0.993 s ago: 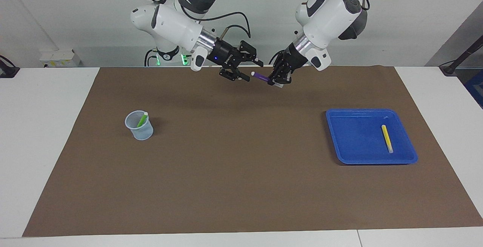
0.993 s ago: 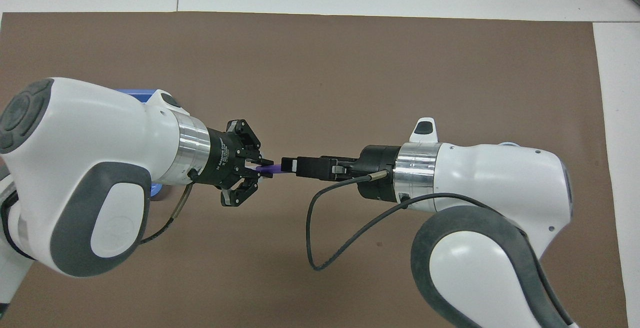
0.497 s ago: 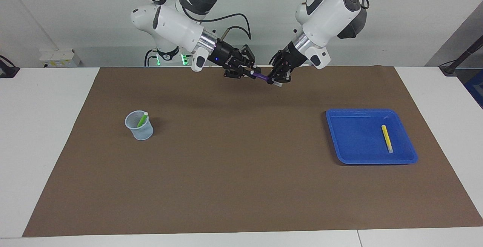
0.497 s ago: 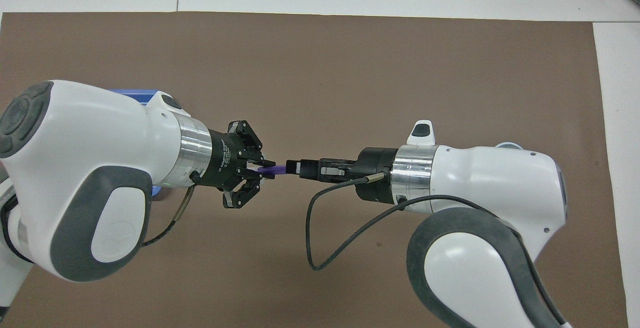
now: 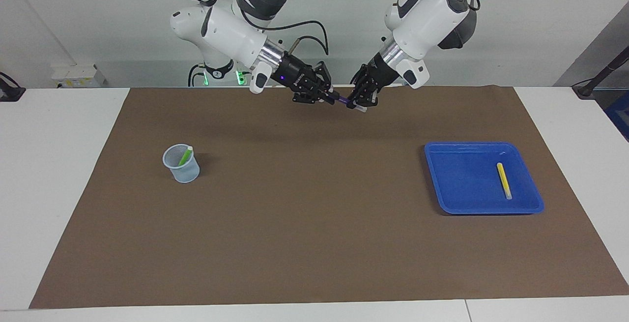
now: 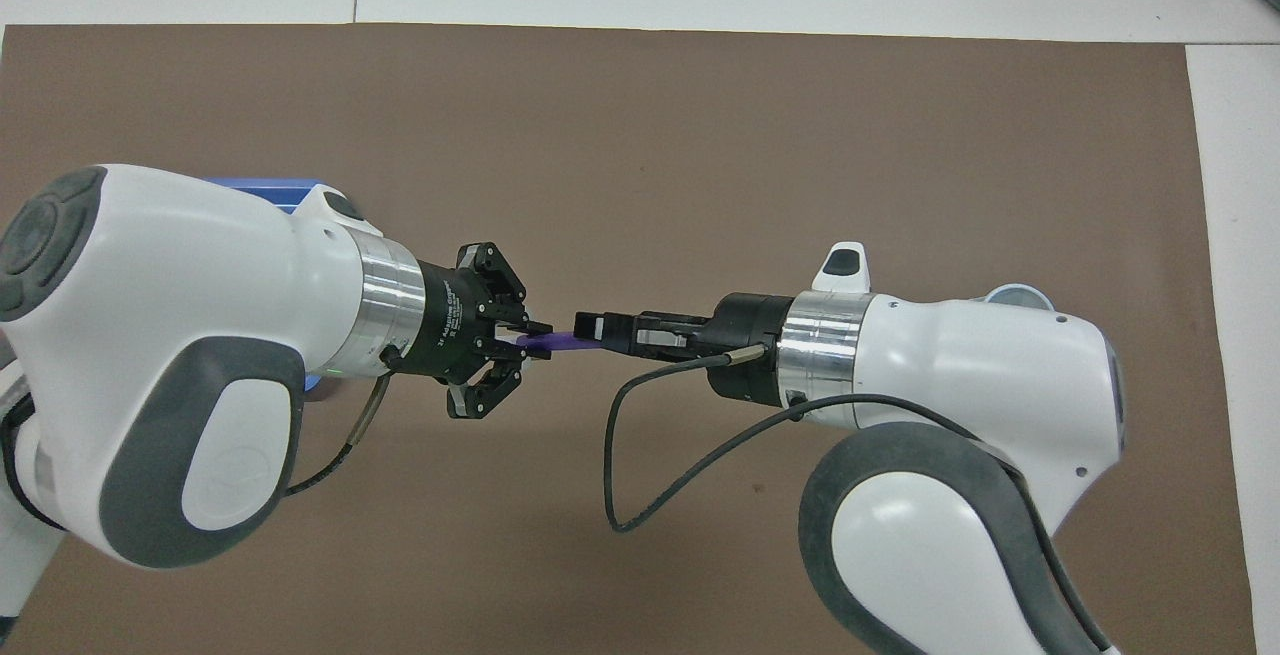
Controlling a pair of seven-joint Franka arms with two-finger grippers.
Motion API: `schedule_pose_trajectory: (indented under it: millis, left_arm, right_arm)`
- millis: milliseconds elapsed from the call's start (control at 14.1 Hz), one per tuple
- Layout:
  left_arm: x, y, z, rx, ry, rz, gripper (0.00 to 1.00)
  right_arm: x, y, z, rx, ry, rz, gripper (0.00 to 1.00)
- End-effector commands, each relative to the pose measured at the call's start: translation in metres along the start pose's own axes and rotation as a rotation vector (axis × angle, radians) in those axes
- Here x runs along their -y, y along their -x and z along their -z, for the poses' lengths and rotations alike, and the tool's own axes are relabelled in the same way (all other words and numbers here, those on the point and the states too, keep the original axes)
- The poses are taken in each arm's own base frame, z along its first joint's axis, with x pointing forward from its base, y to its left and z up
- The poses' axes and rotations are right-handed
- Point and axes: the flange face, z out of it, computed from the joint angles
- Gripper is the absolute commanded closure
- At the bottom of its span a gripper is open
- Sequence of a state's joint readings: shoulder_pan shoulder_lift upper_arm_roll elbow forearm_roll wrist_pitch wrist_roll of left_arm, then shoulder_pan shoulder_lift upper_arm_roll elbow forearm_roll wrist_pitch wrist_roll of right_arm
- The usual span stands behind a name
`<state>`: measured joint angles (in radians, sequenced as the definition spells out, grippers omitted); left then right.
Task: Transfer and insert pens with both arms
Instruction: 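Grasp the purple pen with the right gripper and open the left gripper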
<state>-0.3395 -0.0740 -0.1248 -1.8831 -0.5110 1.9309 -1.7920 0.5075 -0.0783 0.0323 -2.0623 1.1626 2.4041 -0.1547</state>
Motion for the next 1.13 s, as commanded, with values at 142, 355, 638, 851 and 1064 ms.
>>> schedule_pose_trajectory:
  millis: [142,355,638,851,1064]
  left_arm:
    - [0.01,0.004,-0.003,0.015,0.007,0.044,1.0]
    - [0.01,0.004,-0.002,0.011,0.007,0.027,1.0]
    - [0.01,0.004,-0.001,0.003,0.005,0.037,0.0]
    - [0.005,-0.004,0.005,0.004,0.014,0.048,0.0]
    - [-0.02,-0.058,0.037,0.008,0.084,0.148,0.0]
  right_arm:
    - [0.008,0.006,-0.004,0.021,-0.021,-0.009,1.0]
    - [0.006,0.002,-0.001,0.021,-0.012,-0.006,1.0]
    - [0.006,0.0,0.001,0.03,0.024,0.001,1.0]
    - [-0.002,-0.009,0.014,0.062,0.078,0.017,1.0]
    - [-0.015,-0.023,0.039,0.119,0.191,0.091,1.0]
